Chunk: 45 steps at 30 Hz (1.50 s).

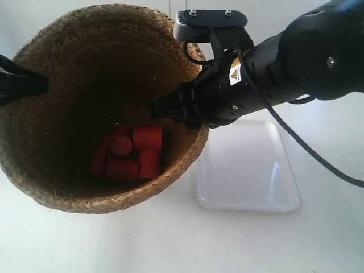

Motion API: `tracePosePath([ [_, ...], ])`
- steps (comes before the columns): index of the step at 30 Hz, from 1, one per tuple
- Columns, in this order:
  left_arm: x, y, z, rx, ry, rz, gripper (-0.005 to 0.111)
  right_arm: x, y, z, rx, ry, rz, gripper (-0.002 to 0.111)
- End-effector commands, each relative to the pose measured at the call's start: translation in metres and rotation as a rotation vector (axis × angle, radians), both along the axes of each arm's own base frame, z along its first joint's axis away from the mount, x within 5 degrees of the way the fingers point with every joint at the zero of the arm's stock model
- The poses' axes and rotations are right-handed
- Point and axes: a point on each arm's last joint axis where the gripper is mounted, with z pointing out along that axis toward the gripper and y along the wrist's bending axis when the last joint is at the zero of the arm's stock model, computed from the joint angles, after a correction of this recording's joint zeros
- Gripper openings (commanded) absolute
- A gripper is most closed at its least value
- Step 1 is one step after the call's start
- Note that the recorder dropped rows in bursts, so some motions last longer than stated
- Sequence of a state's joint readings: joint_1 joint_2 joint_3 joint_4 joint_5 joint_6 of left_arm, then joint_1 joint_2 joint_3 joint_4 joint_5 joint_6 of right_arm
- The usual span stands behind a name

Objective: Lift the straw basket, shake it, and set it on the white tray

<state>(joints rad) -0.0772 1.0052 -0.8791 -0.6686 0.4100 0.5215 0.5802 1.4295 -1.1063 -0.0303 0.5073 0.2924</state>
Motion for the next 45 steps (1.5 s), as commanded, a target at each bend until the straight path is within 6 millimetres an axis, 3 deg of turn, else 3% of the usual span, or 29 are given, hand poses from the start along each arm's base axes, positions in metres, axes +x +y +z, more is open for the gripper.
tracePosePath([
  [1, -0.008, -0.001, 0.009, 0.005, -0.050, -0.017, 0.000, -0.003, -0.002, 0.003, 0.005, 0.009, -0.002, 0.000],
  [13, -0.006, 0.002, 0.013, -0.014, -0.082, 0.033, 0.000, 0.004, 0.002, -0.014, -0.065, 0.042, 0.023, 0.000],
  [30, -0.011, -0.001, 0.007, 0.056, -0.041, -0.046, 0.000, -0.002, -0.002, -0.004, -0.077, 0.007, 0.054, 0.000],
  [39, -0.006, 0.003, -0.005, 0.022, -0.056, 0.027, 0.000, 0.007, 0.004, -0.019, -0.080, 0.005, 0.057, 0.000],
  [45, -0.008, 0.002, -0.009, 0.023, -0.031, 0.012, 0.000, 0.004, 0.002, -0.016, -0.079, 0.017, 0.050, 0.000],
])
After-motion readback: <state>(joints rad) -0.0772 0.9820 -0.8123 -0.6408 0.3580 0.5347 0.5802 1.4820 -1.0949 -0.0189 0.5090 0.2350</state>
